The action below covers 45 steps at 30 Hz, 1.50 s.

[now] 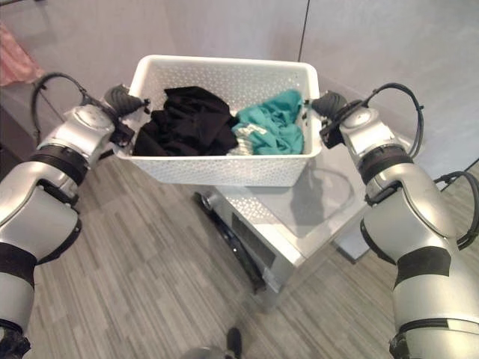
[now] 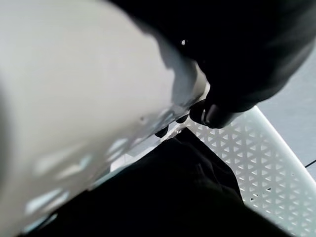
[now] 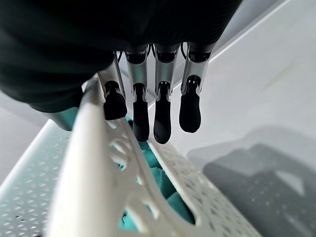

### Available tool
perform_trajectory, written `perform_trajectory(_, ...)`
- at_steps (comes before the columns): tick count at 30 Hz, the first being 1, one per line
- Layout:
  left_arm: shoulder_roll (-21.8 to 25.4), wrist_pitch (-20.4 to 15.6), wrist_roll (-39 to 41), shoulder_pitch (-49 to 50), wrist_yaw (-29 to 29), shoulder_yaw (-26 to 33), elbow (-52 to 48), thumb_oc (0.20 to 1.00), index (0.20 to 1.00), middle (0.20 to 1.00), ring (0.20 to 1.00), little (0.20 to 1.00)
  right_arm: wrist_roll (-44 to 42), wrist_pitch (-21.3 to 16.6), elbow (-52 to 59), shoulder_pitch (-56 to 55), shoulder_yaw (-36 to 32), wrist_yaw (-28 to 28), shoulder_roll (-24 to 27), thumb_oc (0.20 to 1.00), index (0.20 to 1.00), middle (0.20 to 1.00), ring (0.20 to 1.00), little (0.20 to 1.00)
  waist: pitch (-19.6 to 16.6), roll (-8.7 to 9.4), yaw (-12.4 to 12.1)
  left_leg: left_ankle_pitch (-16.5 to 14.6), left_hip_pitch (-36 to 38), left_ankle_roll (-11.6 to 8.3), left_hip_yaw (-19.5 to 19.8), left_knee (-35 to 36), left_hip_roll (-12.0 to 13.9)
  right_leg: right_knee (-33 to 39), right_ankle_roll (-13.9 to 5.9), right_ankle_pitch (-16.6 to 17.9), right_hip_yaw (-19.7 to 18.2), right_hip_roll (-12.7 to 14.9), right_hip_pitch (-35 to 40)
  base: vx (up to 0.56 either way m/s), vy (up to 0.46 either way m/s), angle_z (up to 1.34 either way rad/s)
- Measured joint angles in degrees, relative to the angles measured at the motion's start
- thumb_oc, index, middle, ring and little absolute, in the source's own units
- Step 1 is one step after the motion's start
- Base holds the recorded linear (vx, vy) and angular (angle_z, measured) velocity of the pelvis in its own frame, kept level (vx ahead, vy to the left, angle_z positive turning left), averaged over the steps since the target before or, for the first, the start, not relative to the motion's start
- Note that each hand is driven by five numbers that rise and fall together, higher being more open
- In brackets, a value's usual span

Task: Grab the laundry basket,head to the washer,open it,put in the laundry and shut it.

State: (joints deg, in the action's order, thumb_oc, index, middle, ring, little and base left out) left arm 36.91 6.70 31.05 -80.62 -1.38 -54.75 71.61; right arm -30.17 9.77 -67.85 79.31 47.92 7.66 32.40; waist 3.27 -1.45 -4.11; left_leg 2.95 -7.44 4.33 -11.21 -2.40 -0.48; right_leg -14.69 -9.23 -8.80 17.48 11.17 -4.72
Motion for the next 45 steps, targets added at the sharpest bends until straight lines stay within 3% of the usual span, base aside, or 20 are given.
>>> perform_trajectory(1,0.1,0.0,0.0,0.6,0.0,-0.1,0.0,0.2,0.2,0.2,0.2,0.2,0.1,0.1,-1.1,0.0,0.0,-0.1,-0.9,0.2,0.2,0.2,0.2,0.2,-0.3,1.05,0.2,-0.3,0.0,-0.91,-0.7,-0.7,-0.3,-0.3,0.66,-0.4,-1.3,-2.5,-0.8,0.11,0.133,-0.35)
perform_trajectory(3,-0.1,-0.3,-0.1,2.1,-0.2,-0.1,-1.8,0.2,0.2,0.2,0.2,0.2,0.8,0.0,-2.0,-0.2,0.1,0.0,-0.4,0.2,0.2,0.2,0.2,0.2,-0.8,1.83,0.6,-2.1,0.4,-3.31,1.5,-0.7,-3.0,1.9,2.15,-1.4,-4.5,-5.5,0.1,0.09,0.175,0.41)
perform_trajectory(4,-1.6,-0.6,-0.2,2.1,0.0,0.6,-2.2,0.2,0.2,0.2,0.2,0.2,0.7,-0.1,-1.1,-0.7,1.3,-0.1,0.8,0.2,0.2,0.2,0.2,0.2,-1.0,1.75,2.9,-2.7,-0.5,-3.35,3.5,-1.0,-4.3,3.7,4.28,-1.1,-13.4,-8.7,0.8,0.03,0.121,1.21)
perform_trajectory(5,-2.1,-0.7,-0.2,2.0,0.3,1.7,-2.0,0.2,0.2,0.2,0.2,0.2,0.7,-0.4,-0.7,-0.8,0.9,-0.1,2.2,0.2,0.2,0.2,0.2,0.2,-0.5,0.96,4.0,-2.9,-0.8,-3.55,4.0,-1.9,-4.4,4.1,5.45,-0.7,-18.2,-10.4,1.3,0.09,0.041,0.76)
perform_trajectory(6,-1.8,-0.8,-0.5,1.9,0.1,2.2,-1.6,0.2,0.2,0.2,0.2,0.2,0.7,-0.7,0.0,-0.7,0.6,-0.1,2.1,0.2,0.2,0.2,0.2,0.2,-0.6,0.49,3.1,-2.8,-0.8,-3.66,1.4,-1.5,-4.0,4.2,6.69,0.4,-18.3,-10.1,0.7,0.1,0.04,0.17)
perform_trajectory(7,-1.2,-0.7,-0.8,1.9,0.1,2.3,-1.1,0.2,0.2,0.2,0.2,0.2,0.6,-0.8,0.0,-0.8,0.6,-0.3,1.3,0.2,0.2,0.2,0.2,0.2,-0.6,0.44,3.4,-2.8,-0.6,-3.68,1.2,-1.2,-4.0,4.6,6.69,0.7,-18.2,-10.2,1.2,0.08,-0.003,-0.3)
perform_trajectory(15,-1.8,-0.7,-2.1,2.1,2.2,4.8,-1.0,0.2,0.2,0.2,0.2,0.2,0.6,-0.1,1.6,-1.2,0.4,0.0,1.2,0.2,0.2,0.2,0.2,0.2,-0.7,0.46,5.2,-0.7,-0.7,-2.12,1.6,0.8,-3.6,10.9,5.72,3.2,-16.3,-10.2,2.8,-0.01,-0.041,-0.01)
perform_trajectory(21,-1.7,-0.7,-2.4,2.2,2.9,4.5,-1.0,0.2,0.2,0.2,0.2,0.2,0.6,-1.0,2.1,-1.3,0.0,0.0,1.4,0.2,0.2,0.2,0.2,0.2,-0.9,0.24,5.6,0.0,-0.7,-2.58,1.7,2.1,-3.0,14.3,6.48,4.7,-16.4,-11.0,3.7,0.0,-0.004,-0.01)
perform_trajectory(24,-0.6,-0.7,-2.4,1.5,3.3,5.2,0.1,0.2,0.2,0.2,0.2,0.2,0.7,-1.0,3.7,0.3,0.3,-0.1,1.2,0.2,0.2,0.2,0.2,0.2,-2.0,-1.38,6.4,1.0,-2.8,-2.74,0.3,3.7,-2.5,12.9,6.52,4.8,-17.7,-11.4,-0.3,0.05,0.022,-0.24)
perform_trajectory(30,1.7,-0.7,-2.4,1.1,3.4,7.4,1.0,0.2,0.2,0.2,0.2,0.2,0.8,-1.0,7.2,0.5,0.9,-2.3,-0.3,0.2,0.2,0.2,0.2,0.2,-2.1,-1.3,8.2,1.0,-2.7,-2.68,-3.9,4.9,-1.8,13.2,6.24,6.1,-22.5,-11.9,-2.3,0.05,0.047,-0.41)
perform_trajectory(31,2.0,-0.7,-2.4,1.0,3.4,7.4,1.0,0.36,0.36,0.36,0.36,0.36,1.1,-1.0,7.8,0.5,1.1,-2.6,-0.3,0.25,0.25,0.25,0.25,0.25,-2.0,-1.35,8.2,1.0,-2.8,-2.68,-4.4,5.0,-1.7,13.1,6.21,6.1,-23.0,-12.0,-2.7,0.08,0.065,-0.41)
perform_trajectory(32,3.0,-0.9,-2.3,0.5,4.1,8.9,1.1,0.432,0.432,0.432,0.432,0.432,1.8,-1.0,9.5,0.5,2.4,-2.6,-0.1,0.485,0.485,0.485,0.485,0.485,-2.0,-1.34,8.9,1.0,-2.8,-2.69,-5.4,5.8,-1.5,13.7,6.0,6.4,-24.2,-12.2,-3.2,0.09,0.081,-0.4)
perform_trajectory(34,3.8,-1.0,-2.2,0.5,4.9,10.0,1.6,0.426,0.426,0.426,0.426,0.426,2.1,-0.2,11.6,0.5,4.6,-2.5,0.2,0.533,0.533,0.533,0.533,0.533,-1.9,-1.2,9.7,1.0,-2.6,-2.69,-6.6,6.3,-1.4,14.2,5.72,6.9,-25.3,-12.3,-3.4,0.07,0.058,-0.36)
perform_trajectory(35,4.0,-1.0,-2.2,0.5,5.1,10.5,1.8,0.454,0.454,0.454,0.454,0.454,2.7,0.1,12.8,0.5,5.3,-2.4,0.4,0.592,0.592,0.592,0.592,0.592,-1.9,-1.18,9.9,1.0,-2.5,-2.68,-7.0,6.6,-1.4,14.4,5.76,7.1,-25.8,-12.4,-3.5,0.03,0.024,-0.3)
perform_trajectory(36,4.7,-1.0,-2.4,0.4,5.1,11.2,2.0,0.507,0.507,0.507,0.507,0.507,3.0,0.2,14.7,0.4,6.0,-2.2,0.9,0.871,0.871,0.871,0.871,0.871,-1.8,-1.15,10.5,1.0,-2.6,-2.66,-7.5,6.7,-1.3,15.0,5.87,8.0,-26.4,-12.5,-3.4,0.05,0.032,-0.27)
perform_trajectory(37,5.5,-1.0,-2.4,0.4,5.0,11.2,1.9,0.57,0.57,0.57,0.57,0.57,3.2,0.1,16.1,0.3,6.3,-2.0,1.2,1.0,1.0,1.0,1.0,1.0,-1.6,-1.1,10.8,1.0,-2.6,-2.63,-7.9,6.8,-1.2,15.3,5.63,8.4,-26.6,-12.4,-3.3,0.06,0.018,-0.28)
perform_trajectory(38,6.4,-1.0,-2.5,0.2,5.1,11.2,2.0,0.875,0.875,0.875,0.875,0.875,4.0,0.1,17.7,-0.2,6.4,-1.1,1.5,1.0,1.0,1.0,1.0,1.0,-1.5,-0.89,11.7,1.0,-2.6,-2.61,-8.4,7.0,-1.2,16.5,6.01,9.2,-27.3,-12.4,-3.0,0.08,0.023,-0.25)
perform_trajectory(39,6.6,-1.1,-2.6,0.1,5.0,11.2,2.0,1.0,1.0,1.0,1.0,1.0,4.0,0.0,18.6,-0.4,6.4,-1.1,1.9,1.0,1.0,1.0,1.0,1.0,-1.5,-0.85,11.7,1.0,-2.5,-2.61,-8.5,7.1,-1.2,16.9,5.91,9.5,-27.8,-12.4,-2.9,0.09,0.02,-0.25)
perform_trajectory(45,7.9,-1.4,-9.3,-0.6,5.0,10.6,3.8,1.0,1.0,1.0,1.0,1.0,4.1,0.1,22.0,-0.4,7.6,0.1,2.2,1.0,1.0,1.0,1.0,1.0,0.2,0.23,12.4,0.9,-0.5,-2.44,-8.4,7.4,-0.4,18.6,6.16,10.3,-28.2,-13.2,-0.4,0.03,0.008,-0.05)
